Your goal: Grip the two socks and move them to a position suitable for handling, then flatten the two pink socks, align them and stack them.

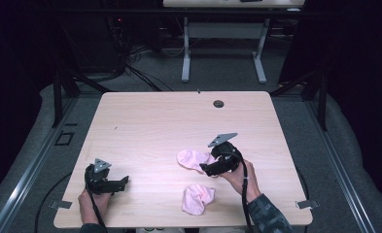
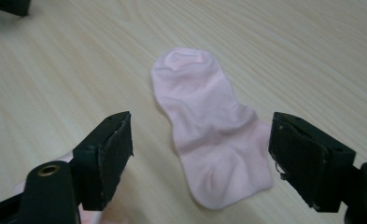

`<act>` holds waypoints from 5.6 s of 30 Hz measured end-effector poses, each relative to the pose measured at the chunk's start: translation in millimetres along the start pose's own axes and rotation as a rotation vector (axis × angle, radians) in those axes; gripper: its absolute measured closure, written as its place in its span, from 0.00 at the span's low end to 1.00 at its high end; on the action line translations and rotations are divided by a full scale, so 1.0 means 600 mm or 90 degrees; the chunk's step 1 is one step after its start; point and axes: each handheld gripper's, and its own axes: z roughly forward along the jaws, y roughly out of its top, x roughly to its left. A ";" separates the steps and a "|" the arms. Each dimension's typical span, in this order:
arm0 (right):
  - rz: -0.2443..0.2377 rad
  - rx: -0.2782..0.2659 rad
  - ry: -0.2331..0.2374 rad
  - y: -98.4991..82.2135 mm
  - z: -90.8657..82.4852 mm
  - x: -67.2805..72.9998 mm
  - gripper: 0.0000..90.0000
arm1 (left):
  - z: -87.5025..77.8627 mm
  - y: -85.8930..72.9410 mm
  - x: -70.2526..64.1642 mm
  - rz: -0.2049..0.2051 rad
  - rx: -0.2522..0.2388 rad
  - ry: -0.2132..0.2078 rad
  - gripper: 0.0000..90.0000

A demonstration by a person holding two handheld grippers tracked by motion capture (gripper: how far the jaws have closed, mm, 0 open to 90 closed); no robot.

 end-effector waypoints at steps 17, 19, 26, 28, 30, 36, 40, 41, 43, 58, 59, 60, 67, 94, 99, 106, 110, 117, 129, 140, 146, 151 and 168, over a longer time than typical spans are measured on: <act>-0.103 0.036 0.063 -0.040 0.004 0.166 0.24 | 0.000 0.000 0.000 -0.001 -0.001 0.001 0.01; -0.111 0.054 0.075 -0.046 0.023 0.181 0.28 | 0.000 0.000 0.000 0.000 -0.001 0.001 0.01; -0.125 0.127 0.068 -0.072 0.083 0.194 0.48 | 0.000 0.000 0.000 0.000 0.000 0.000 0.01; -0.118 0.129 0.069 -0.074 0.086 0.191 0.53 | 0.000 0.000 0.000 -0.001 -0.001 0.001 0.02; -0.109 0.128 0.059 -0.074 0.084 0.188 0.62 | 0.000 0.000 0.000 -0.001 -0.001 0.001 0.02; -0.085 0.107 0.056 -0.079 0.082 0.176 0.85 | 0.000 0.000 0.000 -0.001 -0.002 0.002 0.02; -0.053 0.081 0.078 -0.083 0.074 0.157 0.88 | 0.000 0.000 0.000 -0.001 -0.001 0.002 0.02; -0.044 0.070 0.084 -0.082 0.067 0.151 0.88 | 0.000 0.000 0.000 -0.002 -0.002 0.003 0.02; -0.017 0.041 0.097 -0.078 0.049 0.141 0.88 | -0.001 0.000 0.000 -0.006 0.001 0.007 0.02; 0.044 -0.149 0.115 -0.038 -0.065 0.090 0.88 | -0.033 0.020 -0.077 -0.015 -0.069 -0.082 0.01; 0.045 -0.159 0.113 -0.036 -0.068 0.088 0.88 | -0.035 0.024 -0.091 -0.010 -0.073 -0.095 0.01; 0.050 -0.167 0.111 -0.033 -0.072 0.088 0.88 | -0.037 0.026 -0.106 0.001 -0.077 -0.112 0.00; 0.048 -0.194 0.099 -0.017 -0.084 0.086 0.88 | -0.036 0.037 -0.208 0.066 -0.098 -0.236 0.01; 0.109 -0.233 0.121 -0.037 -0.088 0.065 0.88 | 0.009 0.078 -0.331 0.193 -0.116 -0.193 0.98; 0.131 -0.182 0.097 -0.081 -0.057 0.053 0.87 | -0.020 0.064 -0.330 0.265 -0.051 -0.114 0.98; 0.144 -0.077 0.071 -0.144 -0.008 0.046 0.79 | -0.021 0.030 -0.352 0.294 0.027 -0.128 0.74; 0.159 -0.064 0.058 -0.160 -0.014 0.029 0.59 | -0.041 0.039 -0.333 0.253 0.007 -0.147 0.43; 0.165 -0.058 0.032 -0.164 -0.034 0.010 0.54 | -0.044 0.077 -0.282 0.157 -0.008 -0.172 0.39; 0.138 0.018 0.024 -0.161 0.028 0.014 0.77 | 0.022 0.099 -0.295 0.156 0.065 -0.200 0.73; 0.122 0.018 0.028 -0.166 0.026 0.021 0.94 | 0.018 0.084 -0.293 0.154 0.079 -0.204 0.98; 0.116 0.023 0.031 -0.175 0.016 0.020 0.95 | 0.004 0.074 -0.294 0.145 0.081 -0.215 0.98; 0.110 0.038 0.031 -0.181 0.006 0.020 0.95 | -0.005 0.066 -0.296 0.142 0.086 -0.227 0.98; 0.113 -0.001 0.043 -0.169 -0.021 -0.012 0.36 | -0.017 0.094 -0.253 0.107 0.043 -0.192 0.23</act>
